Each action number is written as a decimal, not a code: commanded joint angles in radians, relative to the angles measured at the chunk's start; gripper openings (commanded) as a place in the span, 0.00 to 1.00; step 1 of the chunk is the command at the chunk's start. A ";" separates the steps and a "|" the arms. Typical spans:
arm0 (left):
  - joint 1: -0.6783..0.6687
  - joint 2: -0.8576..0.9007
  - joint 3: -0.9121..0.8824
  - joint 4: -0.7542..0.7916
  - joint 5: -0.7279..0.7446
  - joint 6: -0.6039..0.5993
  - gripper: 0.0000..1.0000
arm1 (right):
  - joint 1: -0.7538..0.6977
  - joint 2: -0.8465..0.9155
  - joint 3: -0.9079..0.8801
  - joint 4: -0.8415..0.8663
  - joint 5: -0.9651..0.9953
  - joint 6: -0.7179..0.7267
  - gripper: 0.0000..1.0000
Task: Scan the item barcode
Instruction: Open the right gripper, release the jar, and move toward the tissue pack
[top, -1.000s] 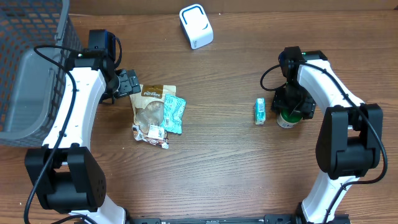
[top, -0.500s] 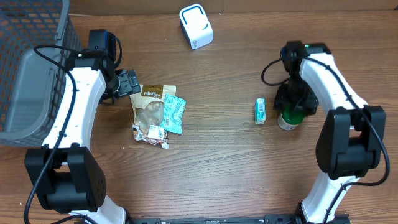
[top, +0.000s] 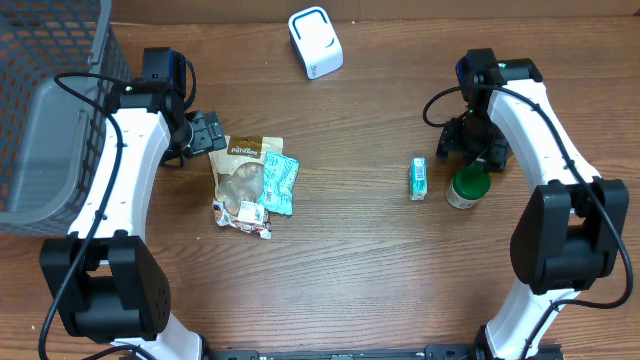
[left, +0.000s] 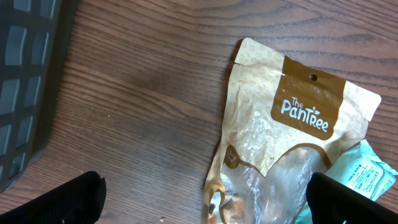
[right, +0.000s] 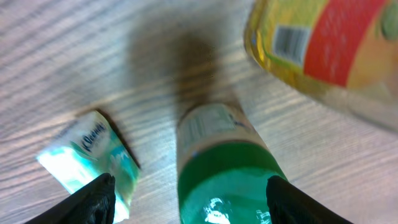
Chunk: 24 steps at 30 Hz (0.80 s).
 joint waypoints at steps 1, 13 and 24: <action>0.000 -0.019 0.014 0.001 -0.005 0.001 1.00 | 0.000 -0.029 0.021 0.039 -0.023 -0.053 0.73; 0.000 -0.019 0.014 0.001 -0.005 0.001 1.00 | 0.005 -0.029 -0.001 0.136 -0.238 -0.184 0.70; 0.000 -0.019 0.014 0.001 -0.005 0.001 1.00 | 0.088 -0.026 -0.092 0.214 -0.234 -0.184 0.71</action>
